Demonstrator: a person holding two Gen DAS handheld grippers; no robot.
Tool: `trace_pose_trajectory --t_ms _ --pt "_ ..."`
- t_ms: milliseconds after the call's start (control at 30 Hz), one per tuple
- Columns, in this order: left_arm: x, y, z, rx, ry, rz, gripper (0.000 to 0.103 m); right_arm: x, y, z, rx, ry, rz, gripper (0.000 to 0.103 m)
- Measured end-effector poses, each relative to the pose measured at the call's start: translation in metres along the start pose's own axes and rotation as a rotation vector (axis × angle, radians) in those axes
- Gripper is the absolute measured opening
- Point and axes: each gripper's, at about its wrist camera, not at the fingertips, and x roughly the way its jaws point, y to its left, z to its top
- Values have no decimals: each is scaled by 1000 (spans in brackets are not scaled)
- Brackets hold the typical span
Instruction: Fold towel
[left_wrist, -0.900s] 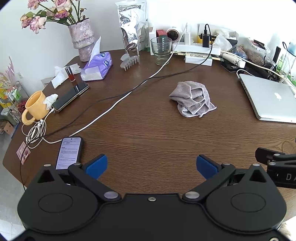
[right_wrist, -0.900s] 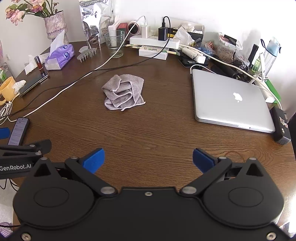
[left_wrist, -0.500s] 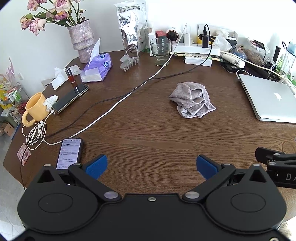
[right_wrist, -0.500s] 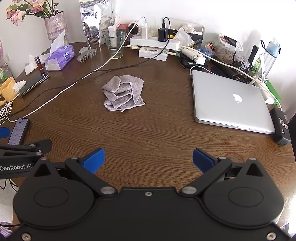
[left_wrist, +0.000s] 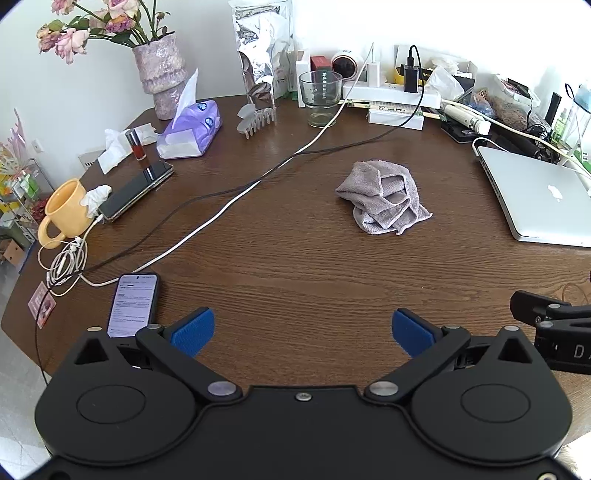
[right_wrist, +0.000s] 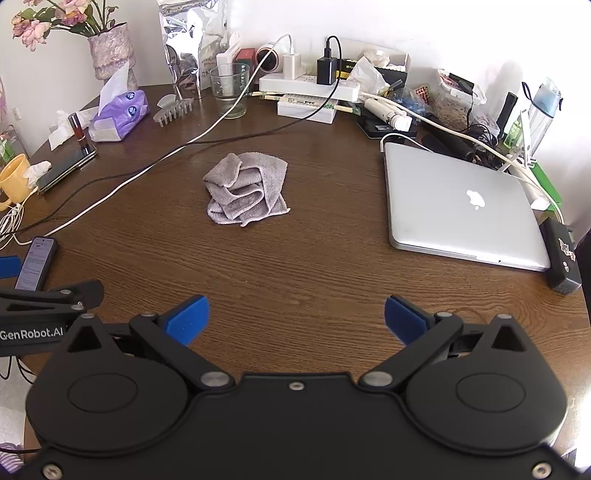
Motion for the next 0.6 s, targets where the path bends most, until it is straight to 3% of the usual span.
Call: trace_pose_trajectory --t_ms 400,600 --pt "44 -11 32 25 -37 -12 103 40 -4 34 -12 -25 19 102" --pt "81 -14 52 14 -12 -43 103 68 -10 57 -28 -34 43 102"
